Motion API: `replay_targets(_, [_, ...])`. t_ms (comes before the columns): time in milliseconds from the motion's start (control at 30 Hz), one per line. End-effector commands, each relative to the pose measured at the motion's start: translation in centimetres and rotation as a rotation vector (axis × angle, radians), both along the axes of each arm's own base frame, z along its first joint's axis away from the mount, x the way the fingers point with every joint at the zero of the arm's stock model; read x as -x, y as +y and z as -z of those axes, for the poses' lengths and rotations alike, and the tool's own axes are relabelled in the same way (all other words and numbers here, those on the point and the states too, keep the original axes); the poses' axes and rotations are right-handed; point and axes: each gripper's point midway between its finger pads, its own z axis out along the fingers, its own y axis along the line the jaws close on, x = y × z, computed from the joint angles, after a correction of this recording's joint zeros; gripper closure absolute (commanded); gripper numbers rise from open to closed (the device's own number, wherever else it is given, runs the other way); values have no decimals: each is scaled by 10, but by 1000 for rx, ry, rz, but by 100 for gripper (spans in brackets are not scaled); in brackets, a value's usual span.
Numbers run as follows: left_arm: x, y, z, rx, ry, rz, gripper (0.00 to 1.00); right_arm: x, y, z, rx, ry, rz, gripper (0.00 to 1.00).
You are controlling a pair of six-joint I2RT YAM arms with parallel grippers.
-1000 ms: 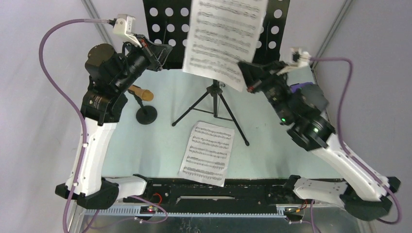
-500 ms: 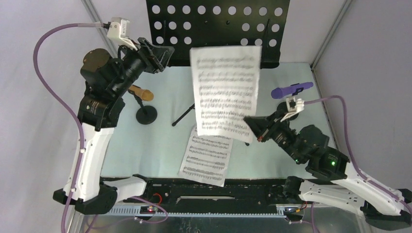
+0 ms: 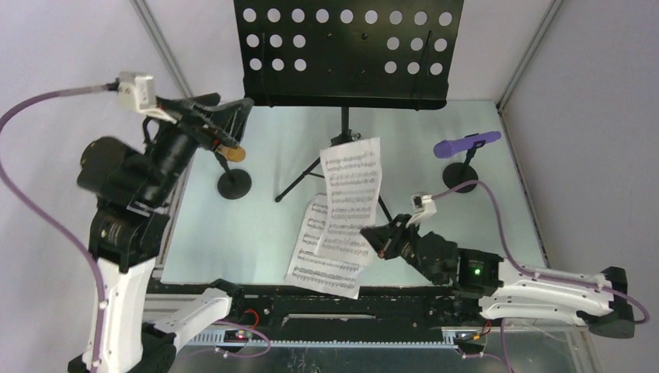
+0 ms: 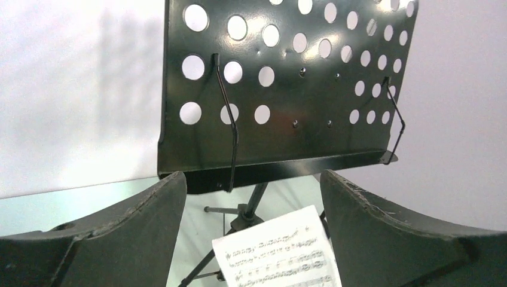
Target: Pack up the instrument practice props
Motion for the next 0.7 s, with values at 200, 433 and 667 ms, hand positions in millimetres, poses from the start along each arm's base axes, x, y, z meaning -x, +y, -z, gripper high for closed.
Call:
replay_targets(200, [26, 20, 28, -7, 13, -50, 11, -1, 34, 68, -302, 258, 126, 100])
replay_targets(433, [23, 14, 54, -10, 66, -26, 11, -4, 36, 139, -298, 416, 195, 100])
replay_targets(667, [24, 14, 75, -17, 99, -27, 11, -5, 35, 162, -277, 465, 232, 100])
